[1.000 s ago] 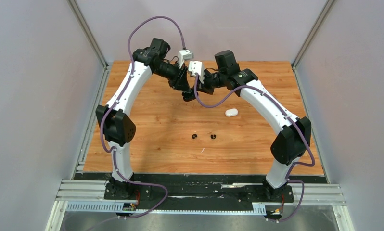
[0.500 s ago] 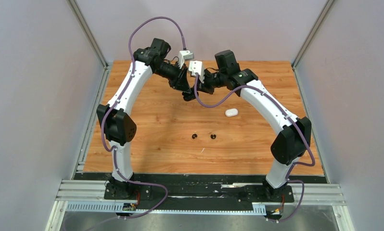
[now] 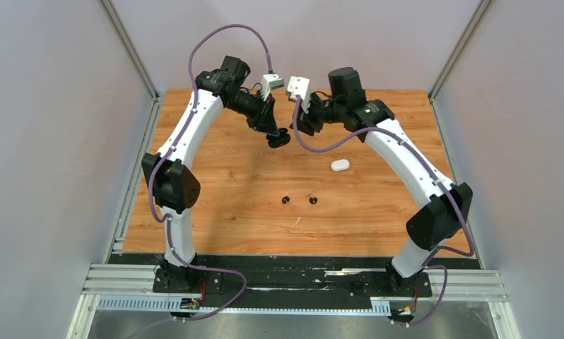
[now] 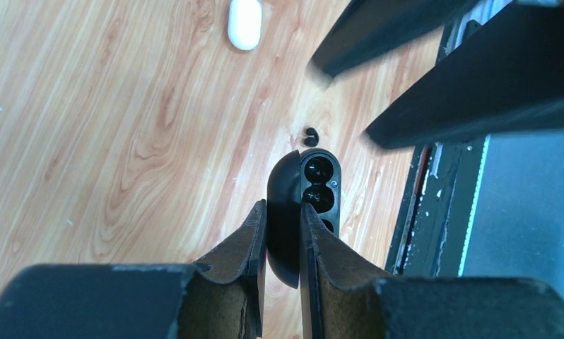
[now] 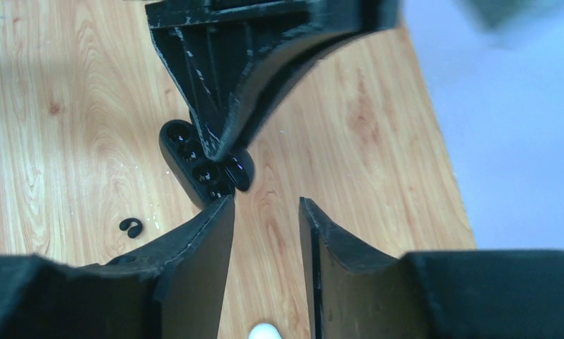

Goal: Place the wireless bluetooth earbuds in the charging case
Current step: Pass from the right arm to the left, then adjust the right earbud at the center of the board.

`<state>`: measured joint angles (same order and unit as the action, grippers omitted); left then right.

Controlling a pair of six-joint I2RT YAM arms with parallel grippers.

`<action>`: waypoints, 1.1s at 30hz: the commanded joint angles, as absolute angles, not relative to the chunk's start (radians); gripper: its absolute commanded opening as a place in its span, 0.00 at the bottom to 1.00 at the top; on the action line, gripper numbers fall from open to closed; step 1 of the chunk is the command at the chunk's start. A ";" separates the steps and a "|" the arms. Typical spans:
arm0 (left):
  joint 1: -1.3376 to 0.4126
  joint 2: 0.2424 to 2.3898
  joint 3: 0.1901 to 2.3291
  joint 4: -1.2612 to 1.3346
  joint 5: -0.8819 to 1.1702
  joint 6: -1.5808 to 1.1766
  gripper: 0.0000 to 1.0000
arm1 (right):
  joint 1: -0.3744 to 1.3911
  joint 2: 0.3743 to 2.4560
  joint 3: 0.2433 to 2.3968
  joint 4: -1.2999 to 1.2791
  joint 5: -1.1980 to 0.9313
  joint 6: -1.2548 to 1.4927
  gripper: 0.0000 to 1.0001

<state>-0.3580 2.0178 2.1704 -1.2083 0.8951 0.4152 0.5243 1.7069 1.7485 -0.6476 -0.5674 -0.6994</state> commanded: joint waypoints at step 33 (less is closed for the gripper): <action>-0.349 1.803 1.912 -1.002 0.721 0.472 0.00 | 0.429 1.554 0.961 -0.696 -0.839 -1.337 0.31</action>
